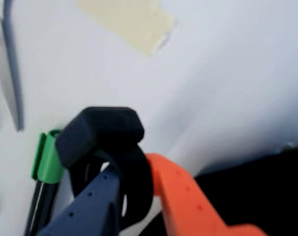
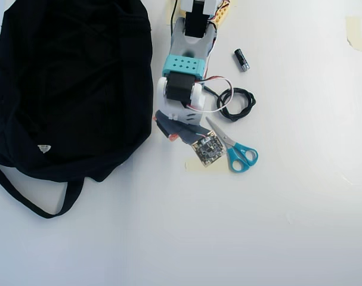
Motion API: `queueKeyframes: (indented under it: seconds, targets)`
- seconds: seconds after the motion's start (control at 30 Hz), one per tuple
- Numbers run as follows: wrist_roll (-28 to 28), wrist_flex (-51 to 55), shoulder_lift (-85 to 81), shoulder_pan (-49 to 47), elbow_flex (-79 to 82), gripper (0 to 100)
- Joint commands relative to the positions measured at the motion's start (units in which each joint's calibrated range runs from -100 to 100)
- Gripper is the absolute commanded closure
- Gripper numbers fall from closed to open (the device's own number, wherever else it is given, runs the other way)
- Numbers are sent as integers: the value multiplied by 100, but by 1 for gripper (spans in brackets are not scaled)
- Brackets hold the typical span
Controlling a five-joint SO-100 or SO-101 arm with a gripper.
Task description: Put the bike light into the black bag
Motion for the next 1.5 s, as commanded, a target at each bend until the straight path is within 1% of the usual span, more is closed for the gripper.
queueKeyframes:
  seconds: [0.0, 0.47, 0.63, 0.77, 0.93, 1.23, 1.47]
  targets:
    - [-227, 69, -894, 20, -194, 98]
    - [-1166, 86, -1666, 80, -113, 98]
    - [-1580, 86, -2164, 88, 381, 98]
    - [-1648, 86, -2587, 80, 902, 98]
    - [-2073, 86, -3085, 192, 1567, 98]
    - [-2141, 86, -3931, 566, 2465, 98]
    - [-2141, 86, -4562, 1322, 2995, 98]
